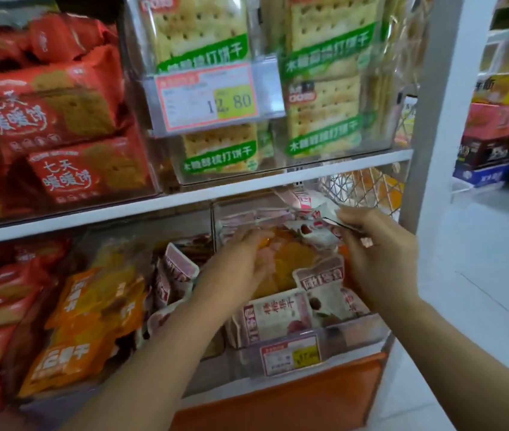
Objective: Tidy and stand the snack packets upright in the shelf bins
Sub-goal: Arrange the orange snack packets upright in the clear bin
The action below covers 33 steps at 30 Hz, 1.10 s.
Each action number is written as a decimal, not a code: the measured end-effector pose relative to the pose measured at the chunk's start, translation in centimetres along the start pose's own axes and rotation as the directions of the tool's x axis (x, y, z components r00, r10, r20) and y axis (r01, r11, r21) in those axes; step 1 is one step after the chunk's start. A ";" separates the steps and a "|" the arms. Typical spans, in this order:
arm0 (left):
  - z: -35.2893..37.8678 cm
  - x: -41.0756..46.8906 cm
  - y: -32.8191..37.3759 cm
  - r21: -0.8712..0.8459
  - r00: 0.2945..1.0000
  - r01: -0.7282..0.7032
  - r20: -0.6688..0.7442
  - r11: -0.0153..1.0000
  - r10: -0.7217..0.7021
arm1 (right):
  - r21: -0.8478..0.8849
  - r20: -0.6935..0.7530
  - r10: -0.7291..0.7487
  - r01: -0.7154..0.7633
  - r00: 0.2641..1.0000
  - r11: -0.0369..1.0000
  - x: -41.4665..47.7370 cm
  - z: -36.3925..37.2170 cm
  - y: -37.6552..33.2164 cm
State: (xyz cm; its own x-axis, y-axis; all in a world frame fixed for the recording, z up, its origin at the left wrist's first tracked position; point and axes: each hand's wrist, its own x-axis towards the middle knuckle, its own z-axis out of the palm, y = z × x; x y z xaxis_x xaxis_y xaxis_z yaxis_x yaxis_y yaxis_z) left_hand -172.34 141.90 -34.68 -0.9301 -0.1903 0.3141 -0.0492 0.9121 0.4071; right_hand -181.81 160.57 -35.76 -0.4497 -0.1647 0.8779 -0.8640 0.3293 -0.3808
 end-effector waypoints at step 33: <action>-0.3 5.4 -0.5 0.261 0.680 -0.019 0.711 0.965 -0.179 | -0.176 0.438 0.434 -0.398 0.788 0.900 1.0 1.7 1.1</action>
State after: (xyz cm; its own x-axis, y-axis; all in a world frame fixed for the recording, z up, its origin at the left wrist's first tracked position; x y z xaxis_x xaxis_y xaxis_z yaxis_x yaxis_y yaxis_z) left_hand -177.25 140.33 -32.87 -0.8828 -0.0345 -0.4685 -0.1249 0.9786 0.1635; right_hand -183.64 159.15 -35.78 -0.8280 -0.3939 0.3990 -0.5590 0.5256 -0.6413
